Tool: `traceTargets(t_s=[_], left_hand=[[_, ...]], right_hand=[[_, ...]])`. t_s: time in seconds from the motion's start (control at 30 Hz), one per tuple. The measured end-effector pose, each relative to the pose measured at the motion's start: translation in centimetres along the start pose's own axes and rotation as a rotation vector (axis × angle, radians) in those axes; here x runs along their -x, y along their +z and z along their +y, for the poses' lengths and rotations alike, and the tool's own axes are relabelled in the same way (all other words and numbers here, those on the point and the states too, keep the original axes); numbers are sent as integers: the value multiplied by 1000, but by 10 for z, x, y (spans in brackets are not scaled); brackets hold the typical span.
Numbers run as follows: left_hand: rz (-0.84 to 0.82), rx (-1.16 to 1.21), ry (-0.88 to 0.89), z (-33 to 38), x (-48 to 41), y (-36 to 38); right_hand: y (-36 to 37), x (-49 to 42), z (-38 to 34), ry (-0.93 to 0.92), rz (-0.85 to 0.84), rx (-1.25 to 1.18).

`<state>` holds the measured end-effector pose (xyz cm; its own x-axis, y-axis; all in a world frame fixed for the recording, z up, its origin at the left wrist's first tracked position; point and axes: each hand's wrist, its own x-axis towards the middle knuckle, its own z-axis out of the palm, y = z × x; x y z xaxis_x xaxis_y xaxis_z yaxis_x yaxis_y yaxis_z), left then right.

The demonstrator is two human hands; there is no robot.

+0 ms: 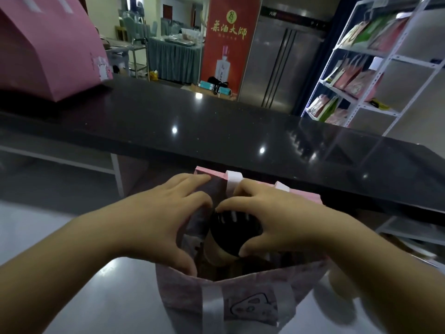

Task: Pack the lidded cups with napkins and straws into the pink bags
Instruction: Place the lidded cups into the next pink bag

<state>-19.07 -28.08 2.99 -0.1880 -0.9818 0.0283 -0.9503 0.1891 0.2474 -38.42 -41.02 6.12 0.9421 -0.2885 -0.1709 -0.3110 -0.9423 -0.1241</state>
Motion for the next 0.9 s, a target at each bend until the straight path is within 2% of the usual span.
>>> traceTargets(t_s=[0.2,0.53,0.9], left_hand=[[45,-11,8,-6,1,6],[17,-71,-22,-10,1,10],[7,36,-62,-11,-4,7]], right_hand=[[30,-20,-5,-66,-83,174],[52,-32,0,-98,-161,184],[61,-44,-6,-232,-243,273]])
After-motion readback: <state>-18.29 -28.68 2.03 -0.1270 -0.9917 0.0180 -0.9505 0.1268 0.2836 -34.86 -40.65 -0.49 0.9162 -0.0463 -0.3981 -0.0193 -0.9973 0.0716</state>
